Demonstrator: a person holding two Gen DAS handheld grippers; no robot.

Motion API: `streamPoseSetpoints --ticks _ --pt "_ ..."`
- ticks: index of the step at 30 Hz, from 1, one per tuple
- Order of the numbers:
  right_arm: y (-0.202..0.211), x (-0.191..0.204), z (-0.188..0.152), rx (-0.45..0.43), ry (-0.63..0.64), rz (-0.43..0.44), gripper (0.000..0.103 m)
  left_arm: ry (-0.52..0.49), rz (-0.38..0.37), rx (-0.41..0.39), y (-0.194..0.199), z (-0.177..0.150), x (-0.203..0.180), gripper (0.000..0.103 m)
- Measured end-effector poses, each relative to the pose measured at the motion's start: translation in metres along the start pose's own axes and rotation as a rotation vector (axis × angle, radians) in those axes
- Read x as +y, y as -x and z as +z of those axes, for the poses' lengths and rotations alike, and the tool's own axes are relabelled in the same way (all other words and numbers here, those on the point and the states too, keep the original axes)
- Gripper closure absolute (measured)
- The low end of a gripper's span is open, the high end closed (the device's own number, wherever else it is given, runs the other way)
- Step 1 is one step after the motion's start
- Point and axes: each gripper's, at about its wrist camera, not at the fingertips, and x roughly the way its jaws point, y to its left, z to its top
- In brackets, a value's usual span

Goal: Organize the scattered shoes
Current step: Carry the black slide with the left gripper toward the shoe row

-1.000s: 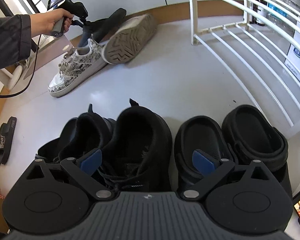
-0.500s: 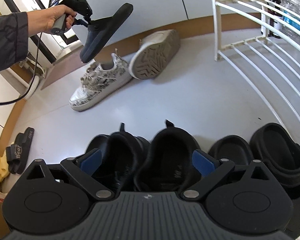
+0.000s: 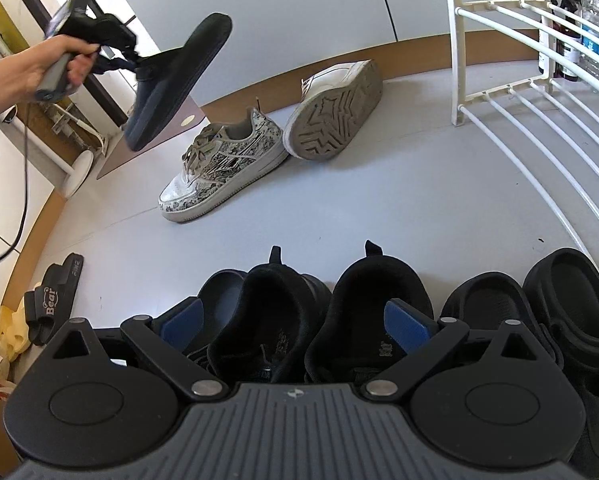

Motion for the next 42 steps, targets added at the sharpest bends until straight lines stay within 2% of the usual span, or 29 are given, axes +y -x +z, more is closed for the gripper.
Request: streamPoseSetpoints --ticks 5,18,20,31,34,38,42 --pt "-0.006 0.000 -0.002 0.022 0.003 -0.011 0.003 0.051 -0.026 0.013 0.017 -0.027 0.031 0.088" --pt "-0.011 0.008 -0.010 0.044 0.037 0.009 0.003 0.189 0.022 0.080 0.023 -0.111 0.116 0.088" --pt "-0.012 0.009 -0.011 0.049 0.042 0.007 0.003 0.180 0.030 0.092 0.030 -0.123 0.118 0.088" --pt "-0.021 0.016 -0.023 0.108 0.093 -0.012 0.004 0.190 0.049 0.215 0.001 -0.207 0.149 0.088" --pt "-0.023 0.017 -0.026 0.120 0.103 -0.015 0.004 0.160 0.031 0.191 0.003 -0.216 0.147 0.087" --pt "-0.029 0.023 -0.028 0.138 0.108 -0.020 0.004 0.126 0.038 0.227 0.005 -0.221 0.134 0.086" --pt "-0.029 0.040 -0.021 0.106 0.110 0.015 0.004 0.137 0.042 0.245 0.009 -0.232 0.132 0.086"
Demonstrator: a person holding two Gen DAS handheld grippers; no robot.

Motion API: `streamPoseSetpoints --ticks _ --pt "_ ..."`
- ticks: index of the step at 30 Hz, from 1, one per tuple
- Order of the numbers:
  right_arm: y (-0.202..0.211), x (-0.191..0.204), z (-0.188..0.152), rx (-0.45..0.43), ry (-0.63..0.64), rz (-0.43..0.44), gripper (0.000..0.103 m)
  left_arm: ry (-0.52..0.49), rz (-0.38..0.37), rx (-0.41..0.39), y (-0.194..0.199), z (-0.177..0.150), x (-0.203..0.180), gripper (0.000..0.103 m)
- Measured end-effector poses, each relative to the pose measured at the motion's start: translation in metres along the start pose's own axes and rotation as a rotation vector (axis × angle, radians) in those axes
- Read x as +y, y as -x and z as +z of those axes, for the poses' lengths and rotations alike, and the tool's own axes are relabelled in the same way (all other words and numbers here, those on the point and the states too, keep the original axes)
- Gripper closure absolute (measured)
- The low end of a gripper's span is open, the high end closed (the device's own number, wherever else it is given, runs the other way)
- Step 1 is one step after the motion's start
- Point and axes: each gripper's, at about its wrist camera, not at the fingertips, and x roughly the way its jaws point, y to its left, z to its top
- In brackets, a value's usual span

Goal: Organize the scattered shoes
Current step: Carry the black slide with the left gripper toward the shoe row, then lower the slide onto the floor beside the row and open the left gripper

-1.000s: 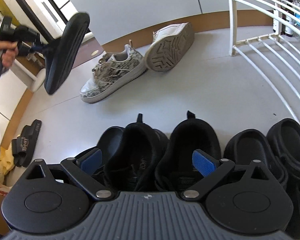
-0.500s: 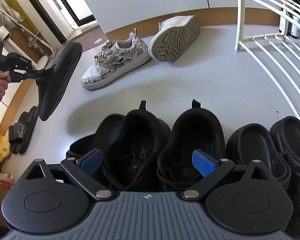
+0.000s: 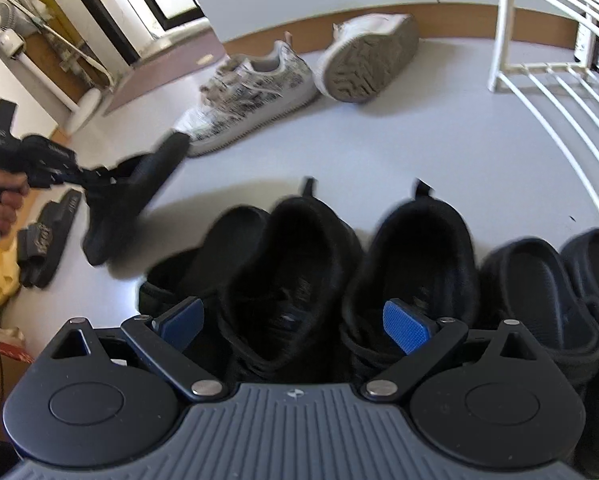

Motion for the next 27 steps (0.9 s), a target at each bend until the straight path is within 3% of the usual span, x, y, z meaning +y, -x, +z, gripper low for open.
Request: streamPoseSetpoints --ticks 13,22,27 --pt "0.015 0.025 0.004 -0.053 0.021 0.039 0.004 0.022 0.050 -0.008 0.037 -0.020 0.028 0.088" --pt "0.008 0.014 0.001 -0.030 -0.008 0.033 0.004 0.041 0.032 0.020 0.002 -0.031 0.020 0.087" --pt "0.005 0.010 -0.002 -0.013 -0.010 0.028 0.004 0.011 0.005 0.058 -0.015 -0.032 0.000 0.079"
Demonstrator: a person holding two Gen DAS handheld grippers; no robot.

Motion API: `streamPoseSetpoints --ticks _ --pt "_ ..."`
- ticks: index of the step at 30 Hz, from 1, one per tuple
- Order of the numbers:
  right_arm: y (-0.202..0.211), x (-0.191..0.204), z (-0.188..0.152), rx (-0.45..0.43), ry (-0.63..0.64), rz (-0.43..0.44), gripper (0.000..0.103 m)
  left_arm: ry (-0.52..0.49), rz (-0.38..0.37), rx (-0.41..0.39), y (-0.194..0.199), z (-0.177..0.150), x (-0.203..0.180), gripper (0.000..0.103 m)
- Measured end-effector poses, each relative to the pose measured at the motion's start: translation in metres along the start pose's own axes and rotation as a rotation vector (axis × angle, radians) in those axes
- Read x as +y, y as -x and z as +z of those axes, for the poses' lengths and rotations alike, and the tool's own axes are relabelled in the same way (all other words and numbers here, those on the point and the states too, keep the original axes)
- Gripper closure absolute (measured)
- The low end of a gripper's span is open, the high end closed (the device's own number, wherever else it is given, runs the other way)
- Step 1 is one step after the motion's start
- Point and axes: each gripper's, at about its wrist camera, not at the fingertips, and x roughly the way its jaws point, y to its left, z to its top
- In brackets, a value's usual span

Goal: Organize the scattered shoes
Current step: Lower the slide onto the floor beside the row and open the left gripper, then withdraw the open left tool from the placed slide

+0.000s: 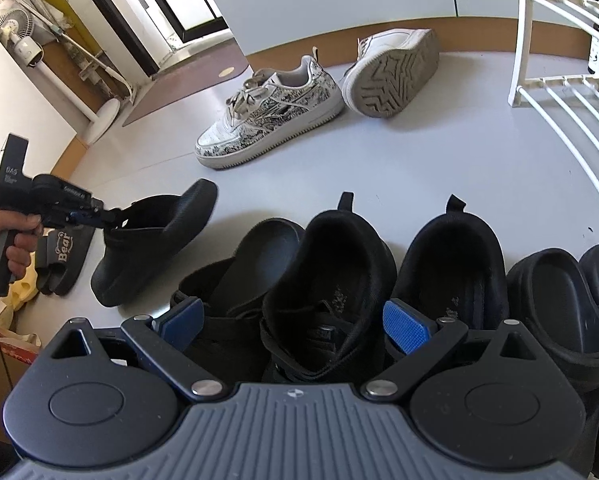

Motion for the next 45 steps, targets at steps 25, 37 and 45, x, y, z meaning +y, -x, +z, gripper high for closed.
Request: streamPoseSetpoints --ticks 25,37,45 --pt "0.062 0.111 0.110 0.010 0.187 -0.052 0.005 -0.107 0.062 -0.001 0.166 0.005 -0.043 0.054" --pt "0.037 0.164 0.085 -0.011 -0.296 -0.046 0.005 -0.021 0.039 -0.003 0.230 -0.025 -0.026 0.040" --pt "0.048 0.179 0.037 -0.083 -0.313 -0.039 0.005 -0.014 0.053 -0.006 0.225 -0.048 0.007 0.033"
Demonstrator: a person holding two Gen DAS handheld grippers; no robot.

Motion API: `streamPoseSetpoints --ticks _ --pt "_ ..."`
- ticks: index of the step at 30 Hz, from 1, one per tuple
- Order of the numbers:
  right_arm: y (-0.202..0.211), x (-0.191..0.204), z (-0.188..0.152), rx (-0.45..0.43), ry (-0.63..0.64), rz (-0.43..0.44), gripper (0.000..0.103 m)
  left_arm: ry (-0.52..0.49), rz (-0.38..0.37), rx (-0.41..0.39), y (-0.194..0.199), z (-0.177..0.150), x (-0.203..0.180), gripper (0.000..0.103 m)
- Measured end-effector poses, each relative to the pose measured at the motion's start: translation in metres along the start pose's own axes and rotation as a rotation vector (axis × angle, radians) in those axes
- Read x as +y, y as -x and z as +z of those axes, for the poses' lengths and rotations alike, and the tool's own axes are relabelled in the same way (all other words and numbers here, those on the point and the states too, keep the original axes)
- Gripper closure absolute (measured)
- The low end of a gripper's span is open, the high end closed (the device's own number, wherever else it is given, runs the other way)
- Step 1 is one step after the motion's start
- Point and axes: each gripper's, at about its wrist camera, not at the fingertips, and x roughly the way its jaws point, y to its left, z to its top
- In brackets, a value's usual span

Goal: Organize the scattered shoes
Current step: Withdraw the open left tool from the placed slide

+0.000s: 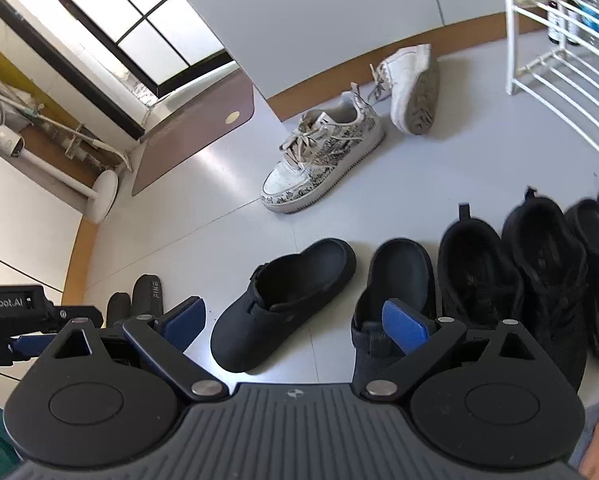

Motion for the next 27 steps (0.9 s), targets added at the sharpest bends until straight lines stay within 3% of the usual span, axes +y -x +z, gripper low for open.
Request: streamPoseSetpoints --ticks 8,17,27 --pt "-0.019 -0.009 -0.019 -0.084 -0.060 0.039 0.005 -0.023 0.002 0.057 -0.028 0.011 0.009 0.034" --pt "-0.073 -0.001 -0.044 -0.062 -0.087 0.045 0.005 -0.088 0.067 0.108 -0.080 0.015 0.025 0.035" --pt "-0.136 0.014 -0.058 -0.042 -0.110 0.050 0.005 -0.107 0.103 0.095 -0.086 0.025 0.037 0.035"
